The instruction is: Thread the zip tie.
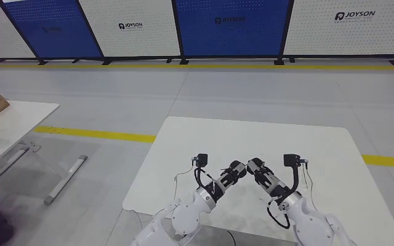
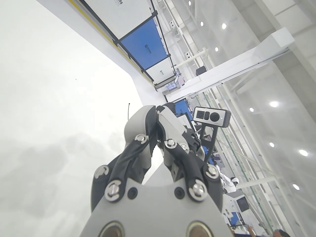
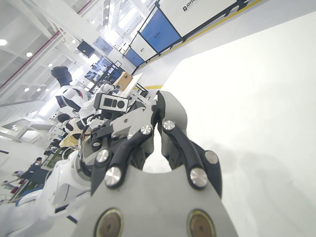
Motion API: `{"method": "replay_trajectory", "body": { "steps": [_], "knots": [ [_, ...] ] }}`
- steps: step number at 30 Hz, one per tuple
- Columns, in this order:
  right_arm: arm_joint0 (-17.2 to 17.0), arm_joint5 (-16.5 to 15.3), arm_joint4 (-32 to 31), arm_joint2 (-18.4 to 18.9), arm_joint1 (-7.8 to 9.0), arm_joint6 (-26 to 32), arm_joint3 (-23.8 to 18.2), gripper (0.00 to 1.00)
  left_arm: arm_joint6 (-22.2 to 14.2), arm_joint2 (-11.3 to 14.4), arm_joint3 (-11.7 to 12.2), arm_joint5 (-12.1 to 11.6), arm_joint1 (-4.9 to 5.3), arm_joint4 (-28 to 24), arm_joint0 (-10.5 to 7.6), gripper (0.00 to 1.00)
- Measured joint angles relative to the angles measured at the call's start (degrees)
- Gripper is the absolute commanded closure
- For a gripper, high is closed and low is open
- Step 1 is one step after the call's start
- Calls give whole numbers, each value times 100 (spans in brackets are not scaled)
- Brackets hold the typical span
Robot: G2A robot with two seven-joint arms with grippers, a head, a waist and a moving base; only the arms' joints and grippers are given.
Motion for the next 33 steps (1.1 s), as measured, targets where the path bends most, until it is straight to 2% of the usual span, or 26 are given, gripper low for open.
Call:
{"method": "replay_trajectory", "body": {
  "steps": [3,4,5,6,7,8,10,12,13,14,17,19,20,33],
  "knots": [
    [-6,-16,119,48,6,74,10,100,0,-6,-3,-7,2,11,8,100],
    [-10,-9,136,64,7,83,11,94,16,-5,-3,2,1,21,11,100],
    [-15,4,151,79,9,84,10,72,44,-4,-2,20,0,30,13,100],
    [-25,18,171,98,10,73,4,62,99,0,4,55,-5,51,11,100],
    [-34,21,182,111,11,61,-2,45,143,8,12,83,-9,72,6,100],
    [-46,22,190,125,12,45,-9,36,177,19,20,103,-13,88,0,100],
    [-76,10,200,153,15,3,-24,31,228,43,47,144,-22,114,-15,100],
    [-106,-8,196,174,17,-38,-39,33,286,63,67,203,-30,152,-27,100],
    [-120,-17,186,182,19,-58,-48,39,306,68,78,242,-34,155,-33,100],
    [-135,-27,176,188,20,-77,-57,49,330,71,88,292,-38,149,-44,100],
    [-188,-61,131,212,25,-141,-93,57,386,84,110,381,-56,92,-88,100],
    [-221,-74,93,226,27,-196,-118,77,389,95,122,383,-62,78,-101,100],
    [-233,-79,85,232,27,-216,-128,100,389,100,123,381,-64,78,-101,100],
    [-199,-47,-67,247,31,-204,-161,100,335,66,-10,358,-63,96,-49,100]
  ]
}}
